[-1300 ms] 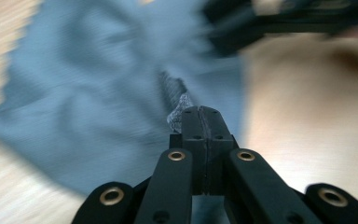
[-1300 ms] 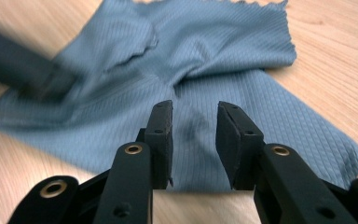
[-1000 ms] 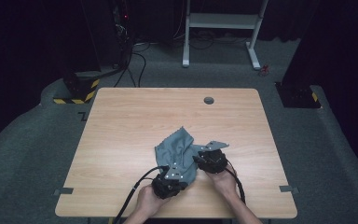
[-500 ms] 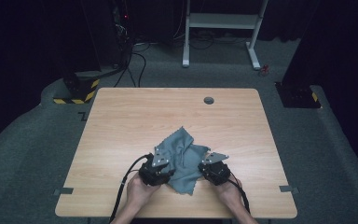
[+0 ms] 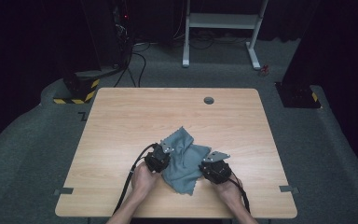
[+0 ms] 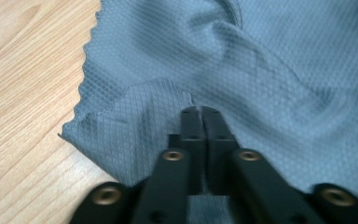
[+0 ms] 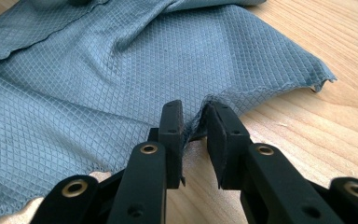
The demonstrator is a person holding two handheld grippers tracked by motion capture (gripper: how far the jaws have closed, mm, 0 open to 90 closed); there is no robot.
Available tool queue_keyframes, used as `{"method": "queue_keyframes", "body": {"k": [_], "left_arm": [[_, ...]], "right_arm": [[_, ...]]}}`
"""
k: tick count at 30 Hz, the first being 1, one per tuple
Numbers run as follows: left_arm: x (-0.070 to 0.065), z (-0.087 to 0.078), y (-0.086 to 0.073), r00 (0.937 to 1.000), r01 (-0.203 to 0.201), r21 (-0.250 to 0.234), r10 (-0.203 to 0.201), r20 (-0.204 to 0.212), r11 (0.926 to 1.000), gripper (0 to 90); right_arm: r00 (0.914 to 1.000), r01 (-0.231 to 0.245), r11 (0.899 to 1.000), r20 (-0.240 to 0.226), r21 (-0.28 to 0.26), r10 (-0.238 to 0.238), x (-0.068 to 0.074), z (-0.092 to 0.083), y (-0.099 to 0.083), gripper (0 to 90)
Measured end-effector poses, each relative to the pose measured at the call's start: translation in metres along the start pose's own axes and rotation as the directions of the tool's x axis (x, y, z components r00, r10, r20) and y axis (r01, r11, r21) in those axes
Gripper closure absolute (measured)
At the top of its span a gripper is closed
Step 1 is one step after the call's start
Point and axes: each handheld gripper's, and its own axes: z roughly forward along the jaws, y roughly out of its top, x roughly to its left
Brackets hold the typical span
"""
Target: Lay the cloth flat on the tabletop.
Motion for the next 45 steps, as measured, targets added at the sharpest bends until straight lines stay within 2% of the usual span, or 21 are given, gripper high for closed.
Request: {"method": "queue_keyframes", "body": {"k": [6, 8, 9, 12, 14, 15, 17, 19, 21, 25, 26, 29, 30, 32, 34, 36, 40, 42, 43, 45], "left_arm": [[0.010, -0.020, -0.020, 0.9992, 0.034, -0.019, -0.033, 0.021, 0.9992, 90.0], [0.012, -0.023, -0.022, 0.9986, 0.044, -0.030, -0.043, 0.032, 0.9986, 90.0], [0.012, -0.026, -0.022, 0.9980, 0.052, -0.063, -0.050, 0.040, 0.9967, 83.0], [0.008, -0.022, -0.013, 0.9975, 0.066, -0.074, -0.064, 0.031, 0.9951, 66.0], [0.006, -0.017, -0.009, 0.9976, 0.066, -0.079, -0.064, 0.024, 0.9947, 60.1], [0.005, -0.007, -0.004, 0.9960, 0.090, -0.075, -0.089, 0.008, 0.9932, 58.8], [0.005, 0.002, 0.000, 0.9928, 0.119, -0.063, -0.119, -0.003, 0.9909, 58.0], [0.005, 0.008, 0.003, 0.9927, 0.119, -0.043, -0.120, -0.013, 0.9919, 58.5], [0.005, 0.009, 0.003, 0.9937, 0.110, -0.043, -0.111, -0.019, 0.9930, 63.1], [0.005, 0.006, 0.002, 0.9971, 0.072, -0.025, -0.073, -0.023, 0.9971, 84.2], [0.006, 0.005, 0.001, 0.9972, 0.071, -0.020, -0.071, -0.021, 0.9973, 86.8], [0.008, 0.001, -0.001, 0.9971, 0.075, -0.027, -0.075, -0.012, 0.9968, 88.4], [0.010, -0.004, -0.004, 0.9967, 0.081, -0.041, -0.081, -0.001, 0.9959, 88.4], [0.015, -0.018, -0.016, 0.9914, 0.127, -0.072, -0.125, 0.040, 0.9893, 88.1], [0.019, -0.027, -0.026, 0.9902, 0.139, -0.089, -0.137, 0.025, 0.9863, 88.0], [0.026, -0.037, -0.038, 0.9845, 0.174, -0.108, -0.171, 0.037, 0.9787, 88.0], [0.033, -0.051, -0.061, 0.9783, 0.206, -0.099, -0.202, 0.045, 0.9735, 88.8], [0.033, -0.054, -0.067, 0.9786, 0.205, -0.099, -0.202, 0.042, 0.9738, 88.8], [0.031, -0.060, -0.078, 0.9768, 0.212, -0.095, -0.209, 0.047, 0.9725, 88.8], [0.029, -0.064, -0.089, 0.9716, 0.234, -0.093, -0.229, 0.061, 0.9678, 88.4]], "right_arm": [[1.0000, 0.002, 1.000, -0.006, -0.005, -0.002, -0.001, 0.000, -0.001, 75.8], [1.0000, 0.002, 1.000, -0.006, -0.010, -0.002, -0.001, 0.000, -0.002, 75.8], [1.0000, 0.004, 1.000, -0.006, -0.012, -0.004, -0.001, 0.000, -0.002, 75.8], [1.0000, 0.002, 1.000, -0.004, -0.013, -0.002, -0.001, 0.000, -0.002, 75.8], [1.0000, 0.002, 1.000, -0.003, -0.014, -0.002, -0.001, 0.000, -0.002, 75.8], [1.0000, 0.003, 1.000, 0.001, -0.020, -0.003, 0.000, 0.000, -0.003, 75.7], [1.0000, 0.005, 1.000, 0.003, -0.026, -0.005, 0.000, 0.000, -0.004, 75.7], [1.0000, 0.002, 0.999, 0.004, -0.032, -0.002, 0.000, 0.000, -0.004, 75.7], [1.0000, -0.004, 0.999, -0.002, -0.033, 0.004, -0.001, 0.000, -0.005, 75.7], [1.0000, -0.006, 0.999, -0.001, -0.036, 0.006, 0.000, 0.000, -0.005, 75.8], [1.0000, -0.007, 0.999, -0.003, -0.035, 0.006, -0.001, 0.000, -0.005, 75.9], [1.0000, -0.006, 0.999, -0.006, -0.037, 0.006, -0.001, 0.000, -0.006, 76.0], [0.9999, -0.007, 0.999, -0.007, -0.038, 0.007, -0.002, 0.000, -0.006, 76.0], [1.0000, -0.006, 0.999, -0.008, -0.037, 0.006, -0.002, 0.001, -0.005, 76.0], [1.0000, -0.007, 0.999, -0.007, -0.033, 0.007, -0.001, 0.000, -0.005, 76.2], [1.0000, 0.000, 0.999, -0.007, -0.033, 0.000, -0.001, 0.001, -0.005, 76.4], [1.0000, -0.002, 0.999, -0.006, -0.036, 0.001, -0.002, 0.001, -0.004, 76.4], [0.9999, -0.008, 1.000, -0.009, -0.030, 0.008, -0.003, 0.001, -0.004, 76.3], [1.0000, 0.001, 1.000, -0.005, -0.028, -0.001, -0.004, 0.002, -0.003, 76.3], [1.0000, -0.002, 1.000, -0.003, -0.021, 0.002, -0.005, 0.002, -0.002, 76.3]]}}
